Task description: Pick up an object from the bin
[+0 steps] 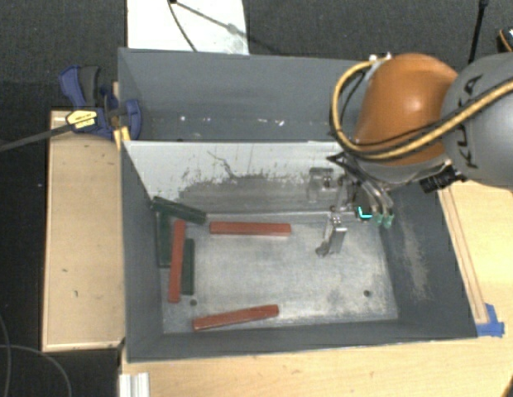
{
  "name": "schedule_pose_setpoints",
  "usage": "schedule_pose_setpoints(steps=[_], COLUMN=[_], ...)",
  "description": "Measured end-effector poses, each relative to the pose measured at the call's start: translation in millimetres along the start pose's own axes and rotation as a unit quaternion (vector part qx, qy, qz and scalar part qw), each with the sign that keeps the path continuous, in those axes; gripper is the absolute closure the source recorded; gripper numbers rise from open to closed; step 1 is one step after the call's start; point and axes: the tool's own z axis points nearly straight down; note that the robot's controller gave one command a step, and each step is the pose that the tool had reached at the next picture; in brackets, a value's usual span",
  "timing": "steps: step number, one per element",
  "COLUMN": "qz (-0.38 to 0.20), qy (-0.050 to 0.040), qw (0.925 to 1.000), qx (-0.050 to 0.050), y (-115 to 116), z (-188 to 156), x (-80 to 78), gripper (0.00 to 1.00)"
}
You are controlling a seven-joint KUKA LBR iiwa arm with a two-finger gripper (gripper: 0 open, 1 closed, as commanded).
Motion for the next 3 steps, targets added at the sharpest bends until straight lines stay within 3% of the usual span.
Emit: schedule_pose_setpoints(steps=[1, 2, 3], qz=[0.048, 0.024, 0.026], qy=[-0.0003, -0.001, -0.0035], qw=[0.9988, 0.9997, 0.9997], qx=[-0.001, 0.0, 0.0], y=[63, 88, 86], z=[69, 136, 132], x=[-16.7, -23.0, -24.3], gripper=[0.0, 0.0, 1.0])
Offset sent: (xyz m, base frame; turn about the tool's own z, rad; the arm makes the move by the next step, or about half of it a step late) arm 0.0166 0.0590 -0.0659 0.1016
